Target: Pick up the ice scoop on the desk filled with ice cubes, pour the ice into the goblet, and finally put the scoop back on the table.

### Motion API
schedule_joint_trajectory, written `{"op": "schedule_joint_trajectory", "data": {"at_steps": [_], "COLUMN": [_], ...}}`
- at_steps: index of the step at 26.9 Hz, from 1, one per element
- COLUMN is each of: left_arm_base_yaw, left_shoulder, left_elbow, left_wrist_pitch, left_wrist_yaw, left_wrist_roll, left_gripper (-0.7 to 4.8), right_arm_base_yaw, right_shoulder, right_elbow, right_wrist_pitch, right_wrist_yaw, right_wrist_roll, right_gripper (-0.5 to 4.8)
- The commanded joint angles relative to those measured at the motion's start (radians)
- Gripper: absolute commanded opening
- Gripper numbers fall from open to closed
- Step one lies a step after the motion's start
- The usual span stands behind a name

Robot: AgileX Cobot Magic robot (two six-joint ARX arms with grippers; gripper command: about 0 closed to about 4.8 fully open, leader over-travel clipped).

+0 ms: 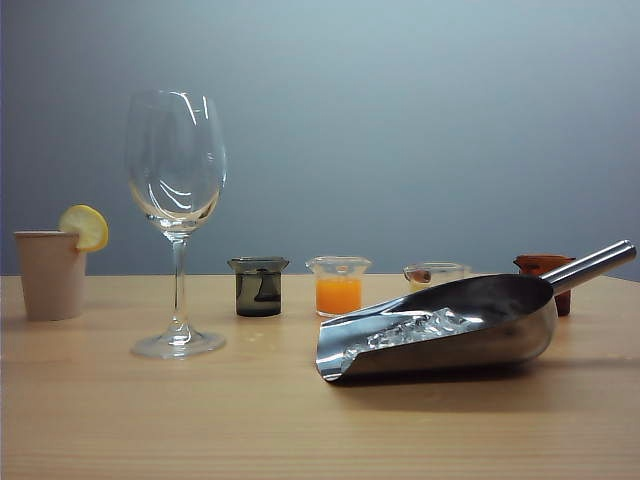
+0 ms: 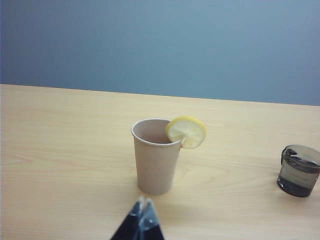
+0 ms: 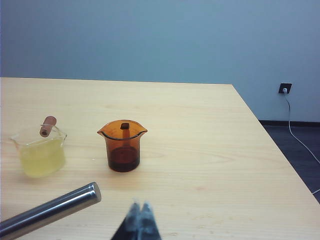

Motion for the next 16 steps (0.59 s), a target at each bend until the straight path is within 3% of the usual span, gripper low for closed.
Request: {"op": "schedule_joint_trajectory", "data": {"at_steps": [1, 12, 16], "left_arm_base_yaw": [0.000, 0.000, 0.000], "left_shoulder": [0.001, 0.001, 0.002], "left_elbow": [0.004, 0.034, 0.159], "left_wrist_pitch": [0.010, 0.019, -0.067], "left_wrist_yaw": [0.002, 0.004, -0.066], "left_wrist_roll": [0.004, 0.004, 0.004], "left_gripper": [-0.05, -0.05, -0.05], "right_arm_base_yaw": [0.001, 0.002, 0.002], "right_shoulder": [0.001, 0.001, 0.009], "right_elbow": [-0.006, 0.025, 0.198], "right_wrist_pitch": [0.016, 0.008, -0.125], "right_wrist_yaw": [0.005, 0.013, 0.080], "right_wrist_roll": [0.005, 0.004, 0.005], "right_gripper": [-0.01, -0.01, -0.01]}}
